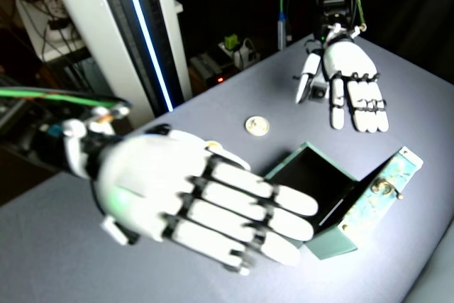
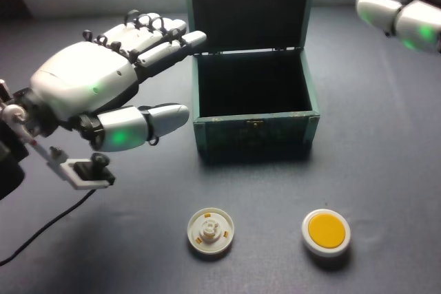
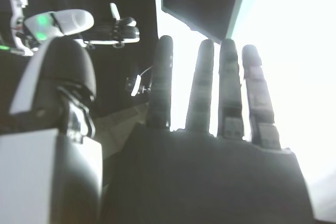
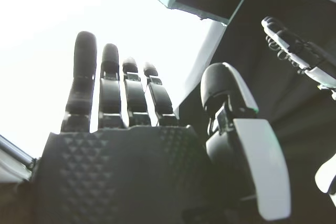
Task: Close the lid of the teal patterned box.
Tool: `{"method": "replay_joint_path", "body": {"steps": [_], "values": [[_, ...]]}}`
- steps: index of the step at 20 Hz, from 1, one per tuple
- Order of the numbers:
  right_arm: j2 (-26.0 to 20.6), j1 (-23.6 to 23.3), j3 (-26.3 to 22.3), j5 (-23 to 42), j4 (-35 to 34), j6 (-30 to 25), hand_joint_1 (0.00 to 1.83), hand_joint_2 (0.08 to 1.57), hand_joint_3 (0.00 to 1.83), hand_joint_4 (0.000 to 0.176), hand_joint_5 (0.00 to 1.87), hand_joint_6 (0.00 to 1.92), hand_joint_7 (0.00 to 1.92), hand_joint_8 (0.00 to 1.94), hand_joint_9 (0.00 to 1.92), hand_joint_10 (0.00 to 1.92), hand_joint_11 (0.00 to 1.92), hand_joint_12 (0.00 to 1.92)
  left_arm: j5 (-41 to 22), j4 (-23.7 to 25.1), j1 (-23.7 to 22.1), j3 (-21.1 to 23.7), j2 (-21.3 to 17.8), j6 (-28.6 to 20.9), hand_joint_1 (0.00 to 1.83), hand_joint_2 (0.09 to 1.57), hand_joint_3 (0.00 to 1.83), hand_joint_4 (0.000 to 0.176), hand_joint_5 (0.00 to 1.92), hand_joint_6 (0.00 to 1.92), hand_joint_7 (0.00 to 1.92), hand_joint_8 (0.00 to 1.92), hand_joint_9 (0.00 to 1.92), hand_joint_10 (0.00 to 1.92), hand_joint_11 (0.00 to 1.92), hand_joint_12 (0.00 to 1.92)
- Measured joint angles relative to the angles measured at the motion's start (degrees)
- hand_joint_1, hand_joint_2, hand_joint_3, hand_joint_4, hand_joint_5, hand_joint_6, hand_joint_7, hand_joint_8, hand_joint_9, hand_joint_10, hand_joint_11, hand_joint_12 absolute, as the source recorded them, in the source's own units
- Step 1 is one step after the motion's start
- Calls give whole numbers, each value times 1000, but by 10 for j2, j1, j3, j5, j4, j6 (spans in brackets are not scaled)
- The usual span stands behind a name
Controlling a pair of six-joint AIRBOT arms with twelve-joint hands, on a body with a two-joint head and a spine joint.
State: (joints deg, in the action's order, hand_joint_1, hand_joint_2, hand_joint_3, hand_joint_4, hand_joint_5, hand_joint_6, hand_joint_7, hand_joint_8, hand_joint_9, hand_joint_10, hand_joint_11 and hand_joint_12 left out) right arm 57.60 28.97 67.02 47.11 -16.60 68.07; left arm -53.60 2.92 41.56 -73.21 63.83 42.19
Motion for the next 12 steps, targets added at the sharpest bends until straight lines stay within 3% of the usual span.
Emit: {"method": "replay_joint_path", "body": {"steps": [1, 2, 3, 4, 5, 6, 7, 8, 9, 10, 11, 12], "values": [[10, -17, 13, -14, -4, 0, 178, 1489, 0, 0, 0, 0, 0, 0, 0, 223, 0, 1781, 11, 8, -9, -7, 8, -5, 117, 1413, 15, 45, 13, 4, 7, 0, 0, 0, 13, 9], [18, -29, 24, -24, -4, 0, 180, 1489, 0, 0, 0, 0, 40, 16, 0, 470, 0, 1856, 19, 12, -15, -14, 16, -8, 118, 1410, 12, 42, 15, 5, 2, 0, 0, 0, 21, 15], [29, -42, 38, -33, -6, 0, 185, 1476, 0, 0, 0, 0, 170, 909, 164, 1393, 348, 1918, 30, 15, -21, -22, 24, -12, 162, 1393, 2, 85, 50, 1, 0, 0, 0, 0, 2, 157], [32, -45, 43, -37, -6, 0, 185, 1476, 0, 0, 0, 0, 170, 909, 164, 1393, 348, 1918, 34, 17, -24, -25, 28, -14, 162, 1393, 2, 85, 50, 1, 0, 0, 0, 0, 2, 157], [37, -50, 51, -48, -7, 0, 181, 1466, 0, 0, 0, 0, 33, 532, 32, 1057, 69, 1920, 40, 19, -29, -29, 33, -15, 179, 1393, 1, 86, 57, 1, 0, 0, 0, 0, 0, 227], [45, -57, 63, -65, -10, 0, 106, 1459, 0, 0, 0, 0, 6, 106, 6, 275, 13, 1898, 43, 24, -33, -34, 38, -18, 200, 1394, 0, 78, 63, 2, 3, 1, 6, 2, 0, 363], [53, -65, 73, -81, -17, 1, 129, 1440, 0, 0, 0, 0, 0, 20, 0, 54, 2, 1880, 48, 25, -38, -38, 43, -19, 201, 1381, 0, 70, 57, 2, 0, 0, 0, 0, 0, 349], [61, -73, 83, -89, -17, 1, 186, 1431, 0, 0, 0, 0, 0, 3, 0, 10, 0, 1720, 54, 30, -44, -43, 48, -20, 183, 1385, 0, 41, 43, 1, 0, 0, 0, 0, 0, 347], [68, -79, 90, -93, -16, 1, 214, 1430, 1, 0, 0, 0, 15, 4, 18, 15, 0, 1401, 57, 36, -49, -46, 52, -21, 135, 1336, 0, 17, 50, 3, 0, 0, 7, 2, 0, 499], [75, -82, 96, -97, -15, 1, 233, 1422, 0, 0, 0, 0, 2, 0, 7, 5, 0, 1222, 59, 38, -54, -47, 54, -21, 215, 1351, 0, 0, 60, 5, 9, 1, 18, 6, 0, 577], [84, -87, 104, -107, -14, 1, 228, 1434, 1, 0, 0, 0, 0, 0, 7, 6, 0, 1107, 60, 40, -57, -48, 55, -22, 247, 1362, 2, 0, 55, 2, 8, 1, 17, 5, 0, 595], [93, -89, 112, -118, -14, 1, 248, 1430, 7, 0, 55, 11, 20, 12, 1, 0, 0, 221, 60, 42, -57, -51, 57, -22, 259, 1371, 6, 0, 58, 3, 13, 2, 19, 6, 0, 598]]}}
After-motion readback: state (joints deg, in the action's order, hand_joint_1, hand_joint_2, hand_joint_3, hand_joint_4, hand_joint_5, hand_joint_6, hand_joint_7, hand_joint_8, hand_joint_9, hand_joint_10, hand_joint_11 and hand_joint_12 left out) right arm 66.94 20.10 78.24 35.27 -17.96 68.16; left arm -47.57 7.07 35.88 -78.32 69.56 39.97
